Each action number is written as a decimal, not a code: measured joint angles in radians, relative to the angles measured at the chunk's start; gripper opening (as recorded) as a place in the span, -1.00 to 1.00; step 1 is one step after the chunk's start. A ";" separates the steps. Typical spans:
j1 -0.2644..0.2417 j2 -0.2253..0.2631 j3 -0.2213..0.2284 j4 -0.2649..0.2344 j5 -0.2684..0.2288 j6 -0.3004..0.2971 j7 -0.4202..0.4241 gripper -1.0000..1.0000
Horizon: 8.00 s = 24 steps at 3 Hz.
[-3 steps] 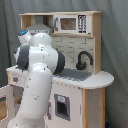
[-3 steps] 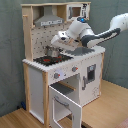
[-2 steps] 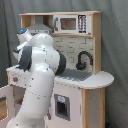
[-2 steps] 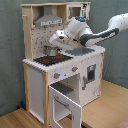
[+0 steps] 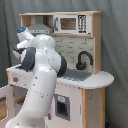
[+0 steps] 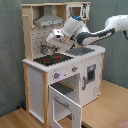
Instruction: Play with the kitchen
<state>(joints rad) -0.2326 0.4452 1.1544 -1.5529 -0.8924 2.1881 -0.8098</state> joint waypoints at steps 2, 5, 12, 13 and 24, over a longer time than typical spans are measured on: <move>0.130 0.088 -0.091 0.073 -0.044 -0.011 0.055 -1.00; 0.201 0.148 -0.120 0.175 -0.043 -0.096 0.125 1.00; 0.223 -0.129 0.049 0.151 -0.053 -0.629 0.170 1.00; 0.219 -0.214 0.059 0.085 -0.053 -0.683 0.198 1.00; 0.506 -0.900 0.234 -0.654 0.033 -0.878 0.648 1.00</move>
<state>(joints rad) 0.2729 -0.4550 1.3883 -2.2068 -0.8597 1.3100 -0.1621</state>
